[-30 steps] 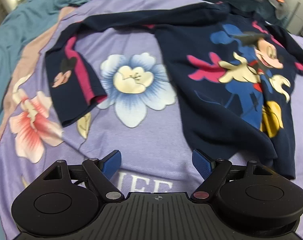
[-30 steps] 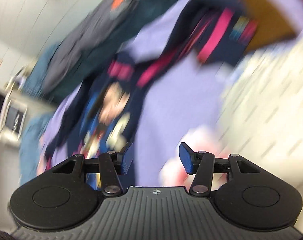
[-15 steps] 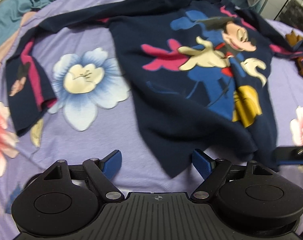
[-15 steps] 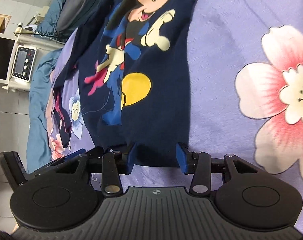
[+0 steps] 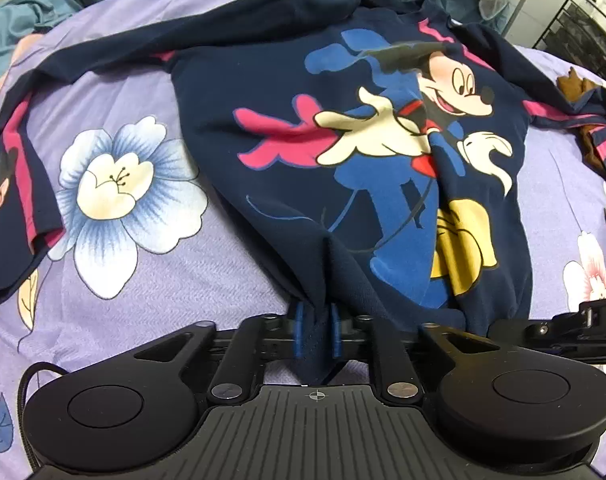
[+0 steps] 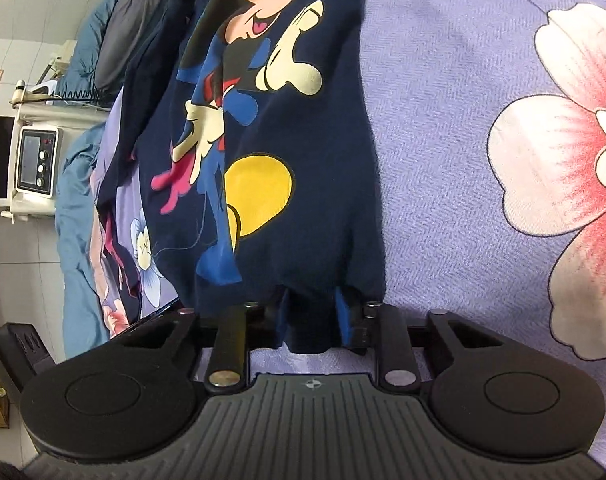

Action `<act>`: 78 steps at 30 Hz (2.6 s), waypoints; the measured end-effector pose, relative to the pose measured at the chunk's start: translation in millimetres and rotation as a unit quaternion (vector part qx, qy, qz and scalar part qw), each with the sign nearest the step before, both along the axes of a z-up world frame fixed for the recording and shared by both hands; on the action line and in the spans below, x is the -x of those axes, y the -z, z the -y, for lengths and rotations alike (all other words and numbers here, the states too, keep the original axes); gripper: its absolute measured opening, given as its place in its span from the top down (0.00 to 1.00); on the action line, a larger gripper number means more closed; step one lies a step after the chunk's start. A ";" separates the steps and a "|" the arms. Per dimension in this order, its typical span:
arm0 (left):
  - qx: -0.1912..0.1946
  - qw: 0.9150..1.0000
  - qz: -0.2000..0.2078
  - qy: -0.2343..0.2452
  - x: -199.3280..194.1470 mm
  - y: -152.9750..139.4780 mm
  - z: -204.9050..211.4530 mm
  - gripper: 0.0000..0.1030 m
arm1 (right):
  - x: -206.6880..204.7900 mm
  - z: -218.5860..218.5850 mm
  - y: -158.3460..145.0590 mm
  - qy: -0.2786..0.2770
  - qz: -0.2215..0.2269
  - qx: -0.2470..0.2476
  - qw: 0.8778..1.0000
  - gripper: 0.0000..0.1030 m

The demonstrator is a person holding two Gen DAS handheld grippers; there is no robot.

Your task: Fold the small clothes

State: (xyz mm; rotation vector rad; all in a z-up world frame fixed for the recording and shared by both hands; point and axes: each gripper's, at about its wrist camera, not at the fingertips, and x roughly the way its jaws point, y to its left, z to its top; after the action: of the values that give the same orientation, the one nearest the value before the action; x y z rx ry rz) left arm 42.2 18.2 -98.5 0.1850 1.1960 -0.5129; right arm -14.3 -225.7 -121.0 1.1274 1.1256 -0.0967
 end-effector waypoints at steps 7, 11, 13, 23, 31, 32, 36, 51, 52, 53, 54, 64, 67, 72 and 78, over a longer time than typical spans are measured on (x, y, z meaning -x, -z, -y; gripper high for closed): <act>0.050 0.998 0.025 -0.022 -3.8 -39.9 -24.0 0.59 | 4.2 3.2 -15.8 0.005 0.011 0.010 1.000 0.85; 0.058 0.996 0.036 -0.061 -16.4 -56.4 -45.2 0.59 | 16.3 13.2 -27.8 0.023 0.006 0.053 0.998 0.43; 0.053 0.995 0.038 -0.079 -22.4 -58.8 -52.5 0.59 | 17.3 15.7 -23.8 0.016 -0.011 0.065 0.998 0.43; 0.028 0.995 0.038 -0.089 -28.5 -58.8 -56.9 0.59 | -8.2 -12.8 0.3 -0.018 -0.008 0.023 1.000 0.79; 0.038 0.997 0.043 -0.055 -8.0 -84.4 -69.0 0.60 | 29.0 28.3 -44.0 0.014 0.047 -0.014 0.999 0.90; 0.038 0.997 0.038 -0.051 -2.8 -88.1 -72.5 0.60 | 37.7 36.7 -57.4 0.006 0.054 -0.008 0.998 0.90; 0.041 0.998 -0.007 -0.042 23.8 -89.0 -87.7 0.60 | 76.1 66.7 -101.8 -0.021 0.052 0.044 0.997 0.90; -0.032 0.997 -0.058 -0.029 76.0 -34.3 -110.3 0.63 | 130.0 47.8 -64.1 -0.046 -0.052 0.050 0.996 0.90; -0.034 0.997 -0.059 -0.026 79.6 -33.7 -109.7 0.63 | 129.6 47.2 -65.3 -0.057 -0.049 0.058 0.995 0.90; -0.037 0.997 -0.062 -0.023 78.9 -29.7 -108.3 0.63 | 128.6 47.2 -66.6 -0.065 -0.048 0.066 0.995 0.90; -0.044 0.997 -0.066 -0.020 78.3 -25.5 -105.2 0.63 | 128.4 47.9 -65.8 -0.069 -0.051 0.068 0.994 0.90; -0.081 0.994 -0.065 -0.016 77.5 -13.2 -100.3 0.55 | 130.7 43.4 -30.3 -0.075 -0.133 0.087 0.984 0.74; -0.080 0.994 -0.062 -0.026 78.3 -13.7 -108.2 0.55 | 143.1 48.3 -35.0 -0.060 -0.129 0.083 0.986 0.73; -0.088 0.993 -0.070 -0.026 75.3 -7.6 -104.8 0.54 | 147.6 54.3 -38.9 -0.039 -0.120 0.088 0.988 0.68; -0.094 0.993 -0.068 -0.016 73.9 -7.3 -99.5 0.53 | 129.4 44.2 -25.7 -0.063 -0.115 0.090 0.987 0.71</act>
State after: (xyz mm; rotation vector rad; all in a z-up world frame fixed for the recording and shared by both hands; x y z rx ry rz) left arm -31.7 117.7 -91.2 0.2956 1.3789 -0.3896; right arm -143.8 -269.8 -95.3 0.8970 1.3625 -0.2305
